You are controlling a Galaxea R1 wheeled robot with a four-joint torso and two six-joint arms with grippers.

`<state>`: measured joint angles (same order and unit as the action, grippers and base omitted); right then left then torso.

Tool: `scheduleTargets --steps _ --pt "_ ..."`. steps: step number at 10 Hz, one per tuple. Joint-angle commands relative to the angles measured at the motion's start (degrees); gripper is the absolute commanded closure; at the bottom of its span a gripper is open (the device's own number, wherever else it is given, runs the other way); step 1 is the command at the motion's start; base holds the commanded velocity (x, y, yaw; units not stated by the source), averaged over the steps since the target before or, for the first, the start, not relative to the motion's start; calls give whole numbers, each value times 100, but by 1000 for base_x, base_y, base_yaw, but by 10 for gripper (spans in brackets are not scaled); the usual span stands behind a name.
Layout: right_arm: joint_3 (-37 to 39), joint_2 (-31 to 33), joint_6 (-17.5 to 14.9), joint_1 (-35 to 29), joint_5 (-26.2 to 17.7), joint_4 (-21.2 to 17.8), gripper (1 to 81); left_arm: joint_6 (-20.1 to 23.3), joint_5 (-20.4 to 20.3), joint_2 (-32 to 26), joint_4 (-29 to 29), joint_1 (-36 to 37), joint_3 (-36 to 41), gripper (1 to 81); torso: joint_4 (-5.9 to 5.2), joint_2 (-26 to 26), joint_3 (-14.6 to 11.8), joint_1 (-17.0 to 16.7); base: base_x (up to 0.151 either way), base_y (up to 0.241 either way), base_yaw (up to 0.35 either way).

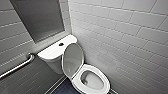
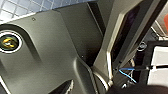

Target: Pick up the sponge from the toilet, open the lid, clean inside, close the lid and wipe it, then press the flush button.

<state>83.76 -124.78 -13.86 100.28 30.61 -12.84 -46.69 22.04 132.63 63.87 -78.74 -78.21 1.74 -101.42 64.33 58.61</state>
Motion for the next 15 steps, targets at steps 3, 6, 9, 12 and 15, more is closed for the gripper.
scheduleTargets --steps 3,6,9,12,15 --pt "-1531 1559 261 -784 41 106 811 72 -595 501 196 -488 -830 10 0 0 0 0 0 0 0" --pt "-1970 2042 894 -1461 -38 141 811 46 -1923 642 135 -726 -1873 10 0 0 0 0 0 0 0" --pt "-2357 2324 911 -2243 -64 115 811 37 -1923 1011 126 -788 -2339 10 -537 0 -256 0 0 0 0" --pt "-2357 2139 981 -2981 -316 36 811 20 -1923 1046 126 -814 -2374 10 -966 0 -133 0 0 0 0" --pt "-2007 1763 999 -4078 -1298 -410 811 20 -1888 1117 126 -963 -2383 10 -896 0 -177 0 0 0 0"
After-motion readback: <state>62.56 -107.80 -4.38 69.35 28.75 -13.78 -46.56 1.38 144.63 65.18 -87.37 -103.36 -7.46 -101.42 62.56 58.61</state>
